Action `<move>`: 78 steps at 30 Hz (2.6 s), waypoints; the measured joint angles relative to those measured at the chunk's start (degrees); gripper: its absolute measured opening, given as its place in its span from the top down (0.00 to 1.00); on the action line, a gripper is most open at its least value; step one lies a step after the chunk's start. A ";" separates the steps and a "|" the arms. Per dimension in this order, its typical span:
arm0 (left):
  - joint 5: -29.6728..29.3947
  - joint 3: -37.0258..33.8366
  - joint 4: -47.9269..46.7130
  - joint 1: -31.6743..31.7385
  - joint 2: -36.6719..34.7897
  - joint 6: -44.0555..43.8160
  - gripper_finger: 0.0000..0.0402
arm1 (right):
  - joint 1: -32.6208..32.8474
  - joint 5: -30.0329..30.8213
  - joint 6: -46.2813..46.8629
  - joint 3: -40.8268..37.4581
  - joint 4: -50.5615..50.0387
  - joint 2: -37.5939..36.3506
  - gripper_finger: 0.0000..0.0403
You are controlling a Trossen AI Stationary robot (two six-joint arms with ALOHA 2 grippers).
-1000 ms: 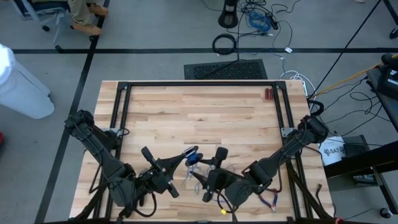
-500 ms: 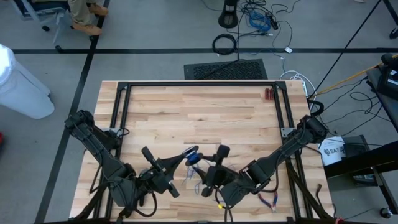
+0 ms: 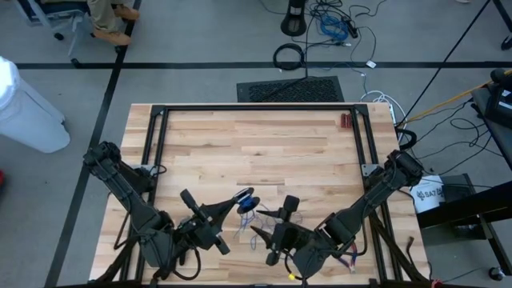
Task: Coil cords
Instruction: Uncoil the blue wire from the black spool
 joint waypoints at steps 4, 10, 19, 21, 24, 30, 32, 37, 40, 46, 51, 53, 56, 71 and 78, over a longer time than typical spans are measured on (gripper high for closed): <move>0.02 0.00 0.01 0.00 -0.02 0.04 0.98 | 0.22 1.85 -5.20 0.00 -0.03 0.00 0.51; 0.13 0.00 0.03 0.07 -0.04 -0.04 0.98 | 1.14 1.86 -14.58 0.01 3.03 0.09 0.53; 0.57 0.00 0.10 0.07 -0.04 -0.44 0.98 | 2.34 2.47 -25.54 0.04 3.33 0.81 0.72; 1.50 0.00 0.14 0.07 -0.04 -0.50 0.98 | 2.11 5.18 -22.74 0.04 3.38 0.81 0.75; 1.73 0.00 0.16 0.07 -0.04 -0.52 0.98 | 1.56 8.59 -15.06 0.04 3.42 0.79 0.77; 1.72 0.00 0.16 0.07 -0.04 0.43 0.98 | -0.24 -0.61 0.29 0.04 3.52 0.76 0.76; 1.72 0.02 0.18 0.07 -0.04 3.37 0.98 | -1.13 -4.03 3.00 0.04 3.48 0.76 0.75; 1.70 0.02 0.49 0.04 -0.04 9.22 0.98 | -3.16 -8.74 3.68 0.04 2.08 0.76 0.70; 1.69 0.02 3.37 0.02 -0.04 14.57 0.98 | -4.56 -7.33 3.44 0.01 -1.40 0.33 0.68; 1.34 0.02 13.82 0.02 -0.53 22.93 0.98 | -5.45 -7.23 4.00 -0.02 -3.91 -3.46 0.64; 1.84 0.07 17.88 0.96 -2.46 22.40 0.98 | -2.02 -6.58 1.78 -0.02 -3.43 -7.62 0.64; 2.85 0.07 18.43 1.32 -2.60 22.01 0.98 | -0.80 -3.16 2.29 0.06 -1.94 -8.42 0.64; 6.49 0.07 18.27 1.35 -2.56 21.45 0.98 | 0.53 0.47 -0.09 0.07 -0.16 -8.00 0.64; 11.69 0.07 15.83 1.30 -2.54 12.97 0.98 | 1.99 10.46 -13.67 -0.02 12.04 2.83 0.64; 11.76 0.07 14.82 1.27 -2.54 9.41 0.98 | 4.35 20.93 -32.36 -0.02 23.63 6.91 0.64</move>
